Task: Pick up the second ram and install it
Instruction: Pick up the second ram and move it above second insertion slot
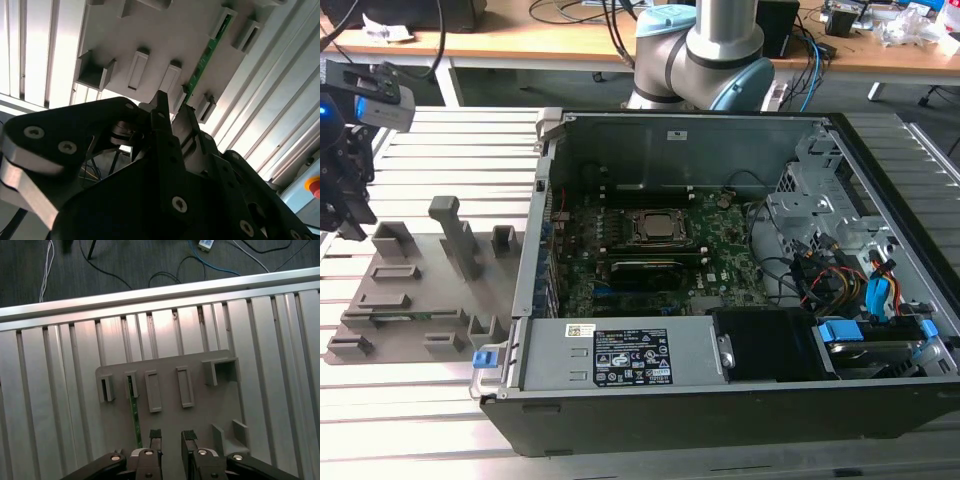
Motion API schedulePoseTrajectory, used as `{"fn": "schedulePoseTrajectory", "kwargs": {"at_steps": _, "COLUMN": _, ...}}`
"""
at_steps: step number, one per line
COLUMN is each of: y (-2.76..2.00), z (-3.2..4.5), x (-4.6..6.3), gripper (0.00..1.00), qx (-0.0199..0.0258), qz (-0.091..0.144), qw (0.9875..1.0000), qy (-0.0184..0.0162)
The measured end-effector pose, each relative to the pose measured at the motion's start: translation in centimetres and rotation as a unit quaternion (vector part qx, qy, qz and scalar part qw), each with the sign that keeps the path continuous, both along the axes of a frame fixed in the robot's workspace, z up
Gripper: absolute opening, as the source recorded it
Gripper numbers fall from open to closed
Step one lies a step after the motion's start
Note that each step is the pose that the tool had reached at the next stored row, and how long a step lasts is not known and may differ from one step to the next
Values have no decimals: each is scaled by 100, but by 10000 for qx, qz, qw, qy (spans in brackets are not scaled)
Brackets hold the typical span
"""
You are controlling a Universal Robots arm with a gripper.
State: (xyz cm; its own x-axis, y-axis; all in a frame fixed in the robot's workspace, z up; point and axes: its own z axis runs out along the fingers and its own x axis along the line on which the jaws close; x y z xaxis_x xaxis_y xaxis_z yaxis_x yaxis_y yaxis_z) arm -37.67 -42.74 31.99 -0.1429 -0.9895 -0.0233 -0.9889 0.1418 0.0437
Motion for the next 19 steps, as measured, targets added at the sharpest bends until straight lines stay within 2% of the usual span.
{"fn": "schedulePoseTrajectory", "kwargs": {"at_steps": 19, "y": 0, "z": -189, "x": 0, "gripper": 30, "qx": 0, "qz": 0, "qw": 10000, "qy": 0}}
